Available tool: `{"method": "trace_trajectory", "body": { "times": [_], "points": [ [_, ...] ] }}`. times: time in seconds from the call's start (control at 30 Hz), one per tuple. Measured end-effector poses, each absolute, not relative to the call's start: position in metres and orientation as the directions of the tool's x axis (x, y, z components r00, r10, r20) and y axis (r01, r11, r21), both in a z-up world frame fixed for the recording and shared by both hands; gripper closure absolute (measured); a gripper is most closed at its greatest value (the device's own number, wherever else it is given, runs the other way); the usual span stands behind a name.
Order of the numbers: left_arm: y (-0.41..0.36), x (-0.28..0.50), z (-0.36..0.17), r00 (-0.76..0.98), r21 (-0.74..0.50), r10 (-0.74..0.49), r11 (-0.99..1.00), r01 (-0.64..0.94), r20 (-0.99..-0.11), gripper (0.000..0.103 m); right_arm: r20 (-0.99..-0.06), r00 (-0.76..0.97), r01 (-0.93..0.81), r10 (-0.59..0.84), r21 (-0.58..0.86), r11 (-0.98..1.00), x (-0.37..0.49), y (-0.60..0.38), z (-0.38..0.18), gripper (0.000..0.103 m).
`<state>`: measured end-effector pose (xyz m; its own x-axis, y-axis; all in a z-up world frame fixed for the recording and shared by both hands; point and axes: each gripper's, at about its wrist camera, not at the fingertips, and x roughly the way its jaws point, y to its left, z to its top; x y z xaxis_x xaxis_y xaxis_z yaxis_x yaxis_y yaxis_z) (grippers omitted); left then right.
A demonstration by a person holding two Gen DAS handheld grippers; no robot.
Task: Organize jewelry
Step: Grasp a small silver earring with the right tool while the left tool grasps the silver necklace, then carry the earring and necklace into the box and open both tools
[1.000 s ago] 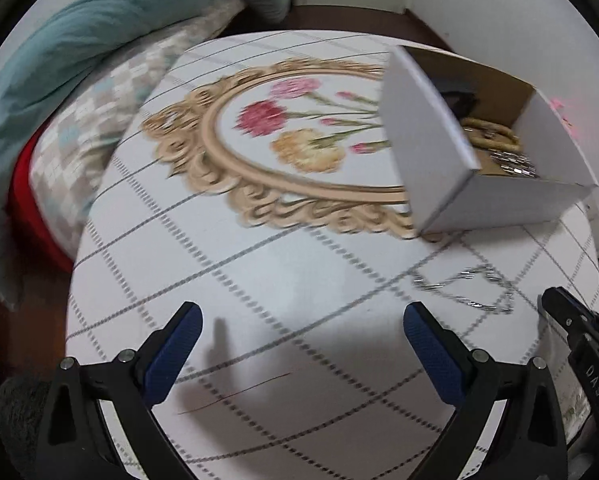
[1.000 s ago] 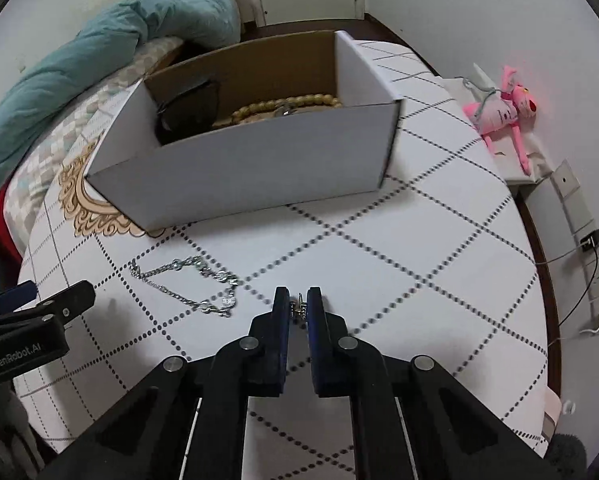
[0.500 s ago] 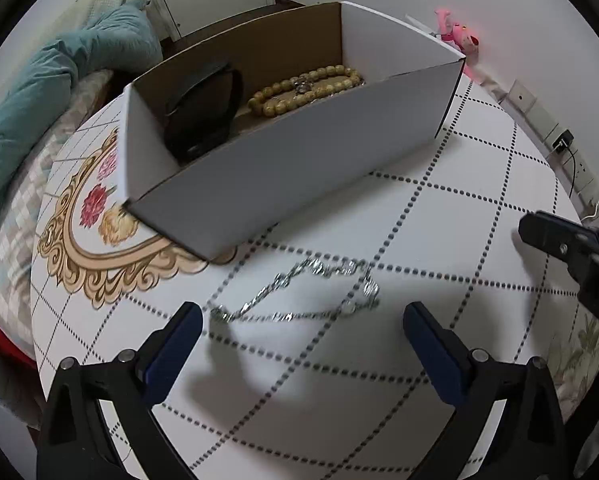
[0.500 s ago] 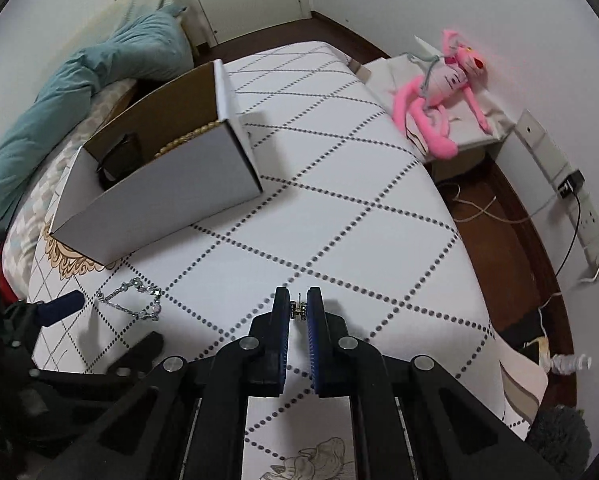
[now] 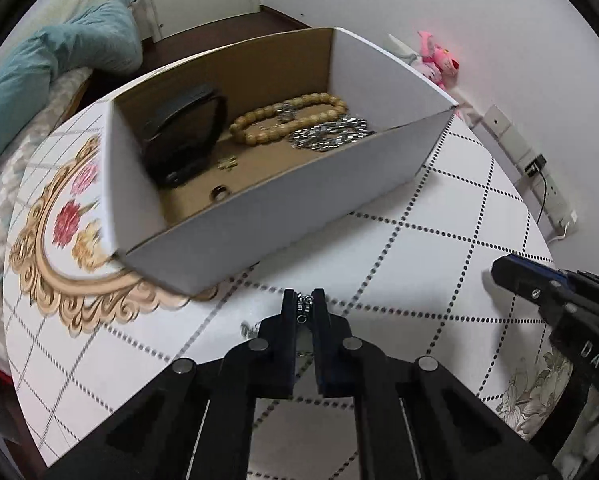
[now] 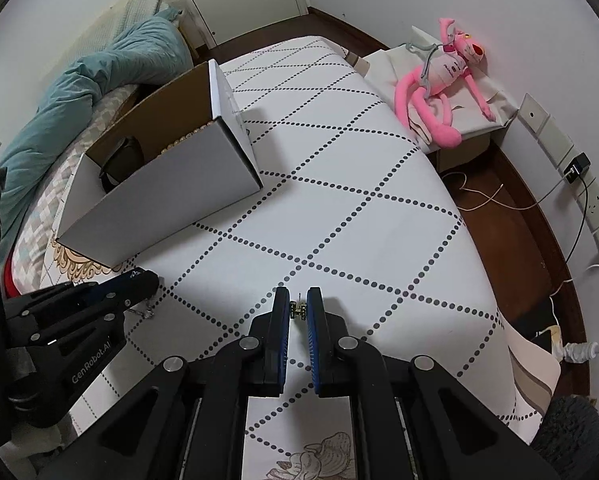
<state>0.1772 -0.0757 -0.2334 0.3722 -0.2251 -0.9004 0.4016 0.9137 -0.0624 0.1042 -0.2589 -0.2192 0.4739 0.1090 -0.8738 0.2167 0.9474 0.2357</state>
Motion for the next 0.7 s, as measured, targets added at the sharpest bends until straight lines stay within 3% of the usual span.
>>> {"method": "trace_trajectory", "body": {
  "times": [0.37, 0.7],
  "points": [
    [-0.023, 0.155, -0.18, 0.441, -0.2, -0.307, 0.941, 0.273, -0.843, 0.099, -0.836, 0.525, 0.16, 0.159, 0.281, 0.946, 0.1, -0.251, -0.186, 0.094],
    [-0.009, 0.177, -0.097, 0.505, -0.322, -0.426, 0.903, 0.284, -0.751, 0.099, -0.765, 0.587, 0.049, 0.263, 0.358, 0.932, 0.126, -0.236, -0.122, 0.094]
  ]
}}
